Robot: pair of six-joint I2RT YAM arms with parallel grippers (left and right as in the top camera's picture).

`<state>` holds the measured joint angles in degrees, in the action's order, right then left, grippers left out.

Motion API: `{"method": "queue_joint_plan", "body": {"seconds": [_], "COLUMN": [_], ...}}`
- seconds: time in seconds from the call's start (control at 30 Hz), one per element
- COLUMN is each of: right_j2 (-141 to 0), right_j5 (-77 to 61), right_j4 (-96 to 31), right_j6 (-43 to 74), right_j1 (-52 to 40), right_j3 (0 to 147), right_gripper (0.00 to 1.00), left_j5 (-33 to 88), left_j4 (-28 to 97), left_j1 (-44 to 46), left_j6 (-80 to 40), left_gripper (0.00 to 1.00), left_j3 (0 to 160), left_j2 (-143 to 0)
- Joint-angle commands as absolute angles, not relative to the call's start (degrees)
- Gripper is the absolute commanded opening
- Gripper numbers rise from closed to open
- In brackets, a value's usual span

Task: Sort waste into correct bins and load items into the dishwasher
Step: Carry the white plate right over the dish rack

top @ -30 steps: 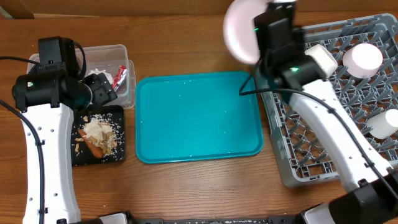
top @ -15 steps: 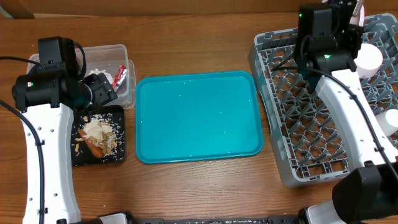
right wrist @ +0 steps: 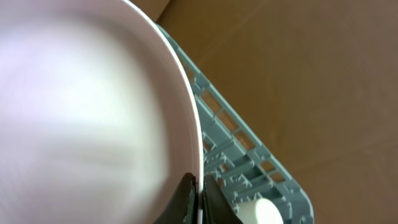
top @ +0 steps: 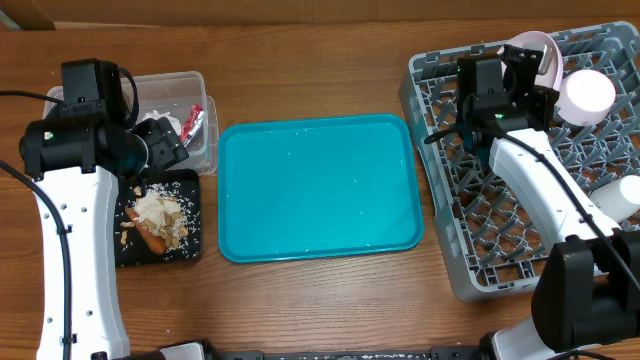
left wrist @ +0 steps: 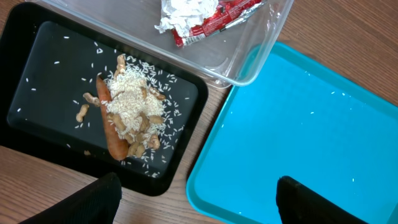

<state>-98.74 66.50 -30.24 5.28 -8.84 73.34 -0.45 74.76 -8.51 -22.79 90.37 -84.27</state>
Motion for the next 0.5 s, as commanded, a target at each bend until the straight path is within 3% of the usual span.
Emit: {"method": "queue_joint_plan", "body": {"seconds": [0.0, 0.47], "right_j2": [-98.6, -98.6], "right_j5": [64.2, 67.3], "right_j4": [-32.8, -27.5], "right_j6": [10.6, 9.0], "right_j1": [-10.2, -17.9], "right_j3": [71.5, 71.6], "right_gripper": [0.04, 0.04], "left_j5": [-0.1, -0.1], "left_j4": [74.6, 74.5], "left_j1": [-8.6, -8.6], "left_j6": [-23.2, -23.2], "left_gripper": [0.82, 0.82], "left_j3": [90.4, 90.4], "left_j2": [-84.1, -84.1]}}
